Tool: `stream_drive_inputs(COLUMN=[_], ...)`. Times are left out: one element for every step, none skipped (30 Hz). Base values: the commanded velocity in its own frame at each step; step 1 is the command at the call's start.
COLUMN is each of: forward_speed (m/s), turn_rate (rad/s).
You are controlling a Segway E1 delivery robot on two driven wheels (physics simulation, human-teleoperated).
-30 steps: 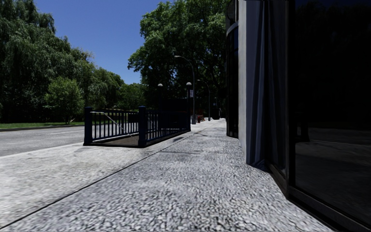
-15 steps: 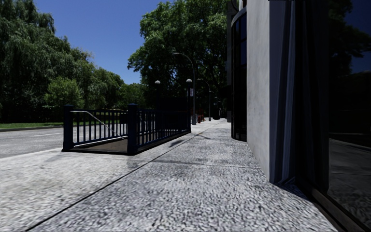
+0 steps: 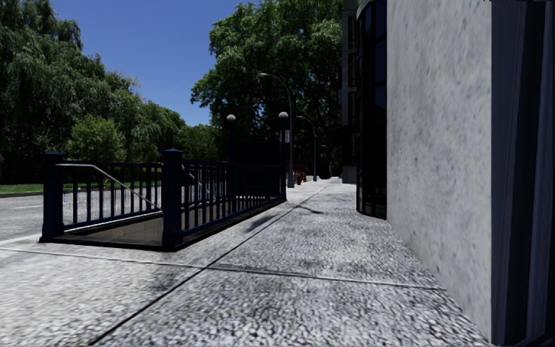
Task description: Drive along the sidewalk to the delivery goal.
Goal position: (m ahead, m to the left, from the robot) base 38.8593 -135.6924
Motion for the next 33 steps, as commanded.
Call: stream_drive_inputs(forward_speed=[1.87, 2.0, 2.0, 2.0, 2.0, 1.99, 1.92, 1.89, 1.89, 1.88, 1.88, 1.88, 1.94, 1.95, 1.95, 1.95, 1.95, 1.95, 1.95, 1.95, 1.94, 1.94, 1.94, 1.94, 1.94, 1.94, 1.94, 1.94, 1.94, 1.94, 1.94, 1.94, 1.94], turn_rate=[0.0, 0.0, 0.0, 0.0, 0.0, 0.0, 0.0, 0.0, 0.0, 0.0, 0.0, 0.0, 0.0, 0.0, 0.0, 0.0, 0.0, 0.0, 0.0, 0.0, 0.0, -0.01, -0.05, -0.13, -0.13, -0.17, -0.22, -0.24, -0.24, -0.24, -0.24, -0.25, -0.25])
